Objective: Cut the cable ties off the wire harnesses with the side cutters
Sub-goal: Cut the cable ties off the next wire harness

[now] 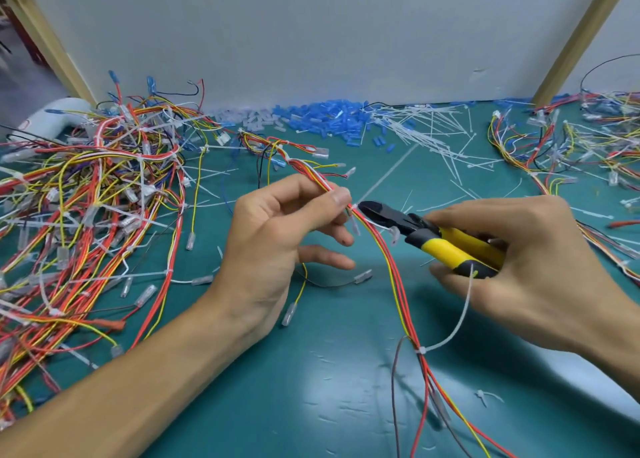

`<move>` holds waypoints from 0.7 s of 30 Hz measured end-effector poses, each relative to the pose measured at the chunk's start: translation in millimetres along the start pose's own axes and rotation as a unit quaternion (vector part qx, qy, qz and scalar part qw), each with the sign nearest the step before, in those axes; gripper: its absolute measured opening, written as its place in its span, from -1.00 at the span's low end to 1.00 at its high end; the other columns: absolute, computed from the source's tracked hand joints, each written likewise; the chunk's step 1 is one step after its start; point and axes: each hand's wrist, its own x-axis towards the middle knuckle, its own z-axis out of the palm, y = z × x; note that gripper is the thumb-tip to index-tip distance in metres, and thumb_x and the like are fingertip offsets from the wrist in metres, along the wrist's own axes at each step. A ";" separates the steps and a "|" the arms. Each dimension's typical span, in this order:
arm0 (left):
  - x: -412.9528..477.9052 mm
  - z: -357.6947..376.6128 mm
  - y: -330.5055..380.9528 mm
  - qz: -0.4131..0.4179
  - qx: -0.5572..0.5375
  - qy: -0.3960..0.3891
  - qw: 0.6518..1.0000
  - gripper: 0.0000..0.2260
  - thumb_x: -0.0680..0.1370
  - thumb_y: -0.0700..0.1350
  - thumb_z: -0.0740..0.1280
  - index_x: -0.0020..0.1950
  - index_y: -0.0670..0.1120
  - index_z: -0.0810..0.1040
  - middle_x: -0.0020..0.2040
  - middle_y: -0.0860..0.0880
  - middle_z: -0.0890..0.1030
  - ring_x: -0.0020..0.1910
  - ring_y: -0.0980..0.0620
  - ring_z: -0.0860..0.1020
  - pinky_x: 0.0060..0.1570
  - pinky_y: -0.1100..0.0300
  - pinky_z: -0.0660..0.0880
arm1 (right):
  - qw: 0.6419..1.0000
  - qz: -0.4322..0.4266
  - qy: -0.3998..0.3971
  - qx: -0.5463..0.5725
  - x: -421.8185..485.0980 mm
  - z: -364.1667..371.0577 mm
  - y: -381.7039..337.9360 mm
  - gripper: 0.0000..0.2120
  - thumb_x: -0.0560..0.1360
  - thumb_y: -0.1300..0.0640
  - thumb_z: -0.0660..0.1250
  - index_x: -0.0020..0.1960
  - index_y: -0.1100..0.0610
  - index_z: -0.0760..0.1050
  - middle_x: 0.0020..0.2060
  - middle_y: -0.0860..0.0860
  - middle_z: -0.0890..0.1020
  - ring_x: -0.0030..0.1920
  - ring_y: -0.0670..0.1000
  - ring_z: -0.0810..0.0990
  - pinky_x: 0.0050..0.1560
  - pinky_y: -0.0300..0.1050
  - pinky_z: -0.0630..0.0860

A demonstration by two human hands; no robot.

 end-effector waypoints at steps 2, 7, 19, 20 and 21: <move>0.2 -0.8 1.2 -0.020 0.014 -0.002 1.000 -0.84 0.49 -0.15 0.44 -0.16 -0.25 0.62 -0.30 -0.16 0.55 -0.38 -0.07 0.54 -0.47 0.15 0.52 | 1.000 -0.010 0.004 -0.020 -0.3 0.0 -0.1 -0.80 0.34 0.12 0.43 -0.06 -0.05 0.69 -0.30 0.01 0.63 -0.34 0.13 0.51 -0.41 0.01 0.47; -1.6 0.4 3.0 -0.094 -0.001 -0.033 0.995 -0.74 0.50 -0.03 0.39 -0.31 -0.15 0.54 -0.44 -0.10 0.37 -0.57 -0.04 0.33 -0.52 0.23 0.33 | 0.996 -0.020 -0.002 -0.082 -1.6 -1.3 0.3 -0.71 0.29 0.11 0.41 -0.01 -0.05 0.69 -0.29 -0.07 0.57 -0.37 0.07 0.42 -0.39 -0.01 0.45; -2.4 3.2 -1.6 -0.046 -0.011 -0.044 0.998 -0.79 0.51 -0.12 0.36 -0.28 -0.19 0.59 -0.47 -0.14 0.39 -0.65 0.05 0.22 -0.59 0.29 0.29 | 1.000 0.001 -0.018 0.023 -0.1 5.8 -0.3 -0.78 0.30 0.14 0.46 -0.07 -0.07 0.66 -0.37 -0.03 0.50 -0.36 0.02 0.37 -0.43 -0.14 0.34; -2.9 3.7 -2.3 -0.038 -0.003 -0.040 0.998 -0.80 0.51 -0.12 0.36 -0.28 -0.19 0.59 -0.46 -0.14 0.38 -0.63 0.04 0.21 -0.59 0.28 0.30 | 0.999 0.009 -0.025 0.027 -0.5 7.1 -0.5 -0.78 0.30 0.13 0.47 -0.08 -0.09 0.65 -0.37 -0.02 0.49 -0.36 0.02 0.35 -0.43 -0.15 0.32; -3.4 4.1 -2.5 -0.029 0.003 -0.039 0.999 -0.80 0.51 -0.13 0.36 -0.27 -0.19 0.58 -0.46 -0.14 0.38 -0.62 0.04 0.21 -0.59 0.28 0.30 | 0.999 0.017 -0.033 0.036 -0.8 7.9 -0.6 -0.78 0.30 0.11 0.47 -0.08 -0.11 0.64 -0.37 -0.01 0.48 -0.36 0.02 0.33 -0.43 -0.12 0.33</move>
